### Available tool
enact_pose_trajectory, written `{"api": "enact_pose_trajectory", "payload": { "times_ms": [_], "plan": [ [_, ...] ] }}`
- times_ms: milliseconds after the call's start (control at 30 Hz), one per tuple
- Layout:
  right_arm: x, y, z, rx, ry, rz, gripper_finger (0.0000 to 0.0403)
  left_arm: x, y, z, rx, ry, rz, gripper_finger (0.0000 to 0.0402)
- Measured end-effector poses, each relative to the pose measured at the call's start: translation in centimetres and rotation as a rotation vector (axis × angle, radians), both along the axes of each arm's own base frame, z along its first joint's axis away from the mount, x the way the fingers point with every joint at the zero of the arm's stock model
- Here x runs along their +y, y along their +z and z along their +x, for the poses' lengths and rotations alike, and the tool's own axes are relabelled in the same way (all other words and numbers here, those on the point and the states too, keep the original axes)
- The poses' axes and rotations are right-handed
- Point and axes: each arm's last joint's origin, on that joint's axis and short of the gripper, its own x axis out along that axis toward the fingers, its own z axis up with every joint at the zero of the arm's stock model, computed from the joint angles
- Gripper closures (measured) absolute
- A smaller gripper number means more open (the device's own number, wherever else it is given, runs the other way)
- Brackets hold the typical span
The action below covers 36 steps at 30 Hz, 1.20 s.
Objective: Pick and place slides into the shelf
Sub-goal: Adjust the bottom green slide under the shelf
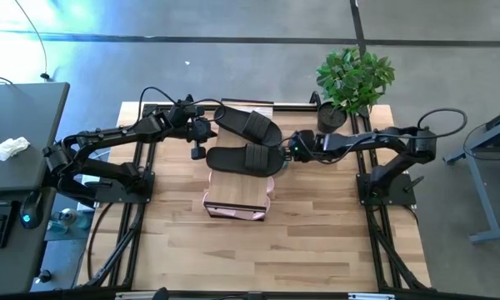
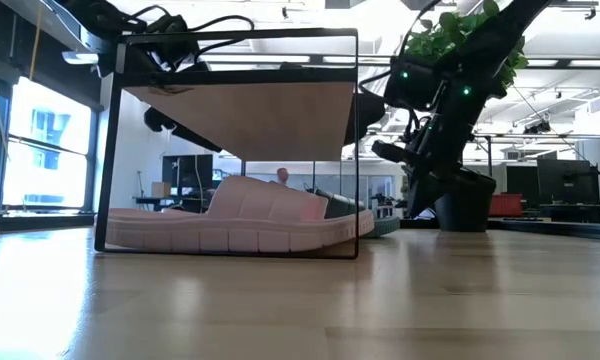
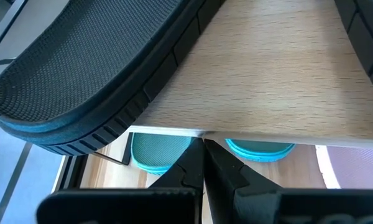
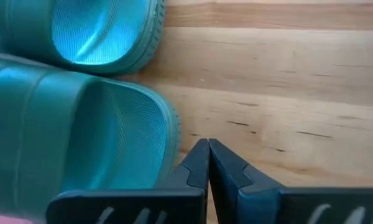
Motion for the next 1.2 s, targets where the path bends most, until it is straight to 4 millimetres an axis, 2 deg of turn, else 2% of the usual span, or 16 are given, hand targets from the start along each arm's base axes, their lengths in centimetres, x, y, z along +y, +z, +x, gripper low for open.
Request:
{"api": "enact_pose_trajectory", "payload": {
  "times_ms": [267, 433, 600, 733, 833, 933, 1067, 1200],
  "plan": [
    [0.6, 0.0, 0.3, -0.029, -0.04, 0.008, 0.0403, 0.0, 0.0, 0.0, 0.0, 0.0, 0.0, 0.0401],
    [1.1, 1.1, 0.3, -0.059, -0.038, -0.061, 0.0403, 0.0, 0.0, 0.0, -0.003, 0.006, -0.006, 0.0401],
    [2.5, 2.2, -1.0, 0.007, 0.028, -0.095, 0.0403, 0.0, 0.0, 0.0, -0.004, 0.007, -0.008, 0.0401],
    [4.3, 2.4, -2.7, -0.048, 0.096, -0.146, 0.0403, 0.0, 0.0, 0.0, -0.006, 0.011, -0.011, 0.0401],
    [5.7, 1.0, -4.6, -0.106, 0.201, -0.207, 0.0403, 0.0, 0.0, 0.0, -0.006, 0.01, -0.011, 0.0401],
    [6.4, -0.9, -5.9, -0.233, 0.316, -0.351, 0.0403, 0.0, 0.0, 0.0, -0.008, 0.006, -0.013, 0.0401],
    [6.2, -3.1, -7.8, -0.286, 0.3, -0.472, 0.0403, 0.0, 0.0, 0.0, -0.009, 0.005, -0.014, 0.0401],
    [5.8, -3.7, -8.5, -0.264, 0.304, -0.482, 0.0403, 0.0, 0.0, 0.0, -0.009, 0.005, -0.014, 0.0401]
  ]
}}
